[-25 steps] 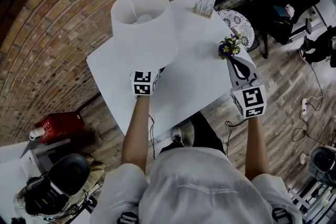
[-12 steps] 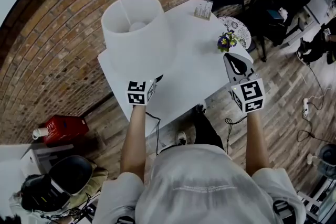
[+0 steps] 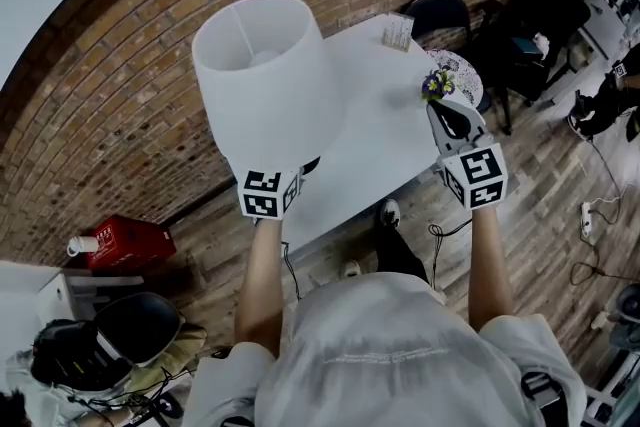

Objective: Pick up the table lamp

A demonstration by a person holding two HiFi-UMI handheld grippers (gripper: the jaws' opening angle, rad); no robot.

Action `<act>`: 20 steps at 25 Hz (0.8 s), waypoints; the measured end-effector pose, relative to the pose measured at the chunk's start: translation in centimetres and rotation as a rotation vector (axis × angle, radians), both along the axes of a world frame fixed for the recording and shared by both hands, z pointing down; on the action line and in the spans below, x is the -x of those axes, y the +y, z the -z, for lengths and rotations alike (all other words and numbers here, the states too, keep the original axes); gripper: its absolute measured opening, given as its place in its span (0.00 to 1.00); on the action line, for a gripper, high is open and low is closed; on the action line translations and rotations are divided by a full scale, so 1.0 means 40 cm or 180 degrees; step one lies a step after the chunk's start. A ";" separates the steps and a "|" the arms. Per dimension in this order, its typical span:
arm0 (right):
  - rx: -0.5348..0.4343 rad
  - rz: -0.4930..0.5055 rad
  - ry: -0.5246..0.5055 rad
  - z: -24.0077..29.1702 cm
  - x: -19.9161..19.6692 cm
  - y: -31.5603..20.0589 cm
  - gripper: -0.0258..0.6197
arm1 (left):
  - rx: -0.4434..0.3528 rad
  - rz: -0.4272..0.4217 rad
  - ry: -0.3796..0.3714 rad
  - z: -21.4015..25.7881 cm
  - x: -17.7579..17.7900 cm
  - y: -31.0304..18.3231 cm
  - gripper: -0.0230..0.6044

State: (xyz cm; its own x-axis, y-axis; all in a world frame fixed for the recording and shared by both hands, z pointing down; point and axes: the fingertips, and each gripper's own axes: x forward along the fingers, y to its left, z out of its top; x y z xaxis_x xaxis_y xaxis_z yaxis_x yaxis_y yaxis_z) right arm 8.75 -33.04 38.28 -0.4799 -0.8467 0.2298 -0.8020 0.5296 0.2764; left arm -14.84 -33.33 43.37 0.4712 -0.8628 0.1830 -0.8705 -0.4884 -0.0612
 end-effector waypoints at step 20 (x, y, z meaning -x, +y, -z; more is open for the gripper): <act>0.0028 0.0145 0.0010 0.039 0.073 0.050 0.04 | -0.0130 0.0023 -0.0070 0.113 0.055 0.108 0.25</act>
State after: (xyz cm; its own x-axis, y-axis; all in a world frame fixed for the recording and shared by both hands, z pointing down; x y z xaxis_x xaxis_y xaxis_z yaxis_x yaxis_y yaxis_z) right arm 5.85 -31.05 36.72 -0.5173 -0.8219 0.2386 -0.7761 0.5680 0.2740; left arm -17.03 -29.01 38.87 0.4613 -0.8731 0.1579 -0.8722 -0.4789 -0.1000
